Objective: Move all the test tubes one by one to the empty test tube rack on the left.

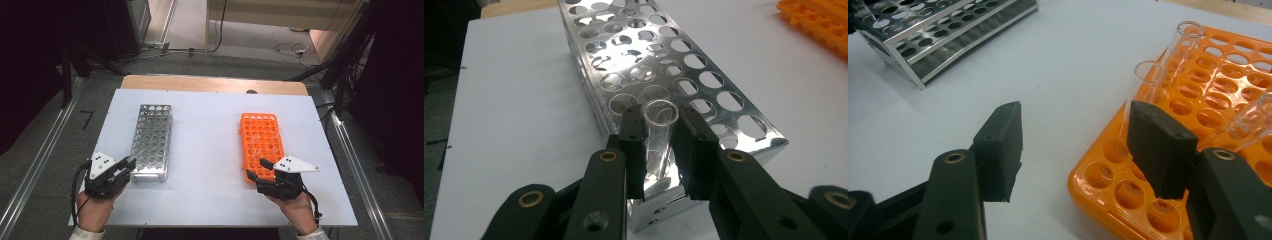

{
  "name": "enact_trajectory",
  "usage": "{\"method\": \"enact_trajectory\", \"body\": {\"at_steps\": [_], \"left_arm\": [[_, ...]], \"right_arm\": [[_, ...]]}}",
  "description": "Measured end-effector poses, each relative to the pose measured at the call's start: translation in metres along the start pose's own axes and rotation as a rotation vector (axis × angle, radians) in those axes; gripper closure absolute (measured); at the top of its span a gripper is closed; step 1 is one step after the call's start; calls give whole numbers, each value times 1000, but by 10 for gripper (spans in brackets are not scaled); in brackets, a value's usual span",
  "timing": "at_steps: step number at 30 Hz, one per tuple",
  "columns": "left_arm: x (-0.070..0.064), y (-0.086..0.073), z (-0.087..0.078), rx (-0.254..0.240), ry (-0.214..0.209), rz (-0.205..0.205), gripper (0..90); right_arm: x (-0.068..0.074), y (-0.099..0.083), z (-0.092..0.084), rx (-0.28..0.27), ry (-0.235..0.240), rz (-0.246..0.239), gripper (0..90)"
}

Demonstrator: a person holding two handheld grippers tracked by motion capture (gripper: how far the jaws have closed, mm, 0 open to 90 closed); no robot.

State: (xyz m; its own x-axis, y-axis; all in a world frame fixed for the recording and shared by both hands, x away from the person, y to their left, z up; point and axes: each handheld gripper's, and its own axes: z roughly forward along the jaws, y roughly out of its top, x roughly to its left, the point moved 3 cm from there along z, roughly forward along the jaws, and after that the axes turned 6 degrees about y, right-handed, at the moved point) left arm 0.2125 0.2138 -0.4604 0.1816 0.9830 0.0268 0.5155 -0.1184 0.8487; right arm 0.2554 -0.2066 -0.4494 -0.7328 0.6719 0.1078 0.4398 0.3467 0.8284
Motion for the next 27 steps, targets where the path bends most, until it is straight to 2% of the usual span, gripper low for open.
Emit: {"method": "enact_trajectory", "body": {"at_steps": [4,7,9,12,13,14,18,21,27], "left_arm": [[0,0,0,-4,-7,-10,739],[0,0,-1,-8,-21,-17,689],[0,3,-3,-35,-45,-35,574],[-1,6,-7,-87,-77,-82,479],[-1,6,-7,-87,-77,-82,442],[-4,9,-11,-127,-67,-107,382],[-8,11,-13,-140,-51,-125,192],[-9,11,-12,-139,-53,-136,137],[-11,12,-13,-151,-52,-139,131]], "right_arm": [[-1,0,0,-3,-2,2,377],[-1,0,-1,-4,-2,4,376],[-1,0,-1,-6,-3,2,370],[-2,0,-2,-9,-11,5,363],[-3,0,-2,-10,-12,9,363],[-4,0,-2,-12,-15,13,357],[-7,-1,-5,-12,-28,15,353],[-12,-2,-9,-17,-39,24,353],[-23,-7,-16,-22,-80,36,352]]}}
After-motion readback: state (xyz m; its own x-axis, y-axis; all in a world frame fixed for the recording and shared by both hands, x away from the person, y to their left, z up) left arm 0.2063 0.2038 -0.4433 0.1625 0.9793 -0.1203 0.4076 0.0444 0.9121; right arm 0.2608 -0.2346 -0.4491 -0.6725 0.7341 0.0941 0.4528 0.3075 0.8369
